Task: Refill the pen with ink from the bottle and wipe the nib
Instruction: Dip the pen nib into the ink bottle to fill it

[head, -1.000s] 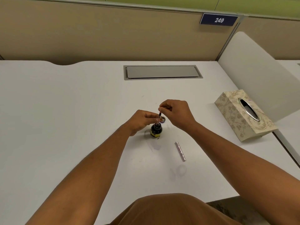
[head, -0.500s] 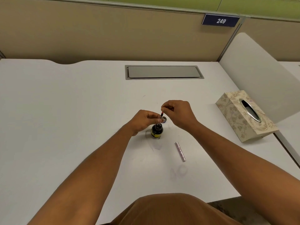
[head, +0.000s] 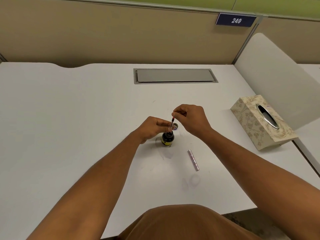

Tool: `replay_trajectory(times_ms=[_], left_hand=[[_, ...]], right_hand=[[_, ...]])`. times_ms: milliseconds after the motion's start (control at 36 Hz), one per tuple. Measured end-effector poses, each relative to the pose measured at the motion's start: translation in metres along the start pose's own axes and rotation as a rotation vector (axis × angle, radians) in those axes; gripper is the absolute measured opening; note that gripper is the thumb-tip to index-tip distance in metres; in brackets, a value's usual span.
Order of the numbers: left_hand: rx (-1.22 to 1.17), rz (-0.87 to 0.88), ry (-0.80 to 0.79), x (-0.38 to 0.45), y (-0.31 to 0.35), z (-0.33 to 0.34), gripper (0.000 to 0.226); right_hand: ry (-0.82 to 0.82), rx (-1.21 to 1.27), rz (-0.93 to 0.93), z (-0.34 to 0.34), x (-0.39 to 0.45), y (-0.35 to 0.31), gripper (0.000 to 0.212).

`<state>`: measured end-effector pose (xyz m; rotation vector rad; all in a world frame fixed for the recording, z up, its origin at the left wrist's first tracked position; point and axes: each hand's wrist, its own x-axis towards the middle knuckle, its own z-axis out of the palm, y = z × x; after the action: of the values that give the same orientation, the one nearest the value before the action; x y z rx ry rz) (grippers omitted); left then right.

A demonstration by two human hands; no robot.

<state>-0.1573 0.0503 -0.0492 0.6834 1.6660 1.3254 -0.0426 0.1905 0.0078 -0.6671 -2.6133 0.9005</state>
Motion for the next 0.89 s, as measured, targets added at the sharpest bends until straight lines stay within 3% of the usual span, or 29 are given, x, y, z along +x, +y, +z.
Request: replay_trajectory(times_ms=[889], left_hand=[[-0.033, 0.05, -0.015, -0.003, -0.002, 0.003, 0.023]], right_hand=[[-0.043, -0.036, -0.068, 0.001, -0.011, -0.005, 0.009]])
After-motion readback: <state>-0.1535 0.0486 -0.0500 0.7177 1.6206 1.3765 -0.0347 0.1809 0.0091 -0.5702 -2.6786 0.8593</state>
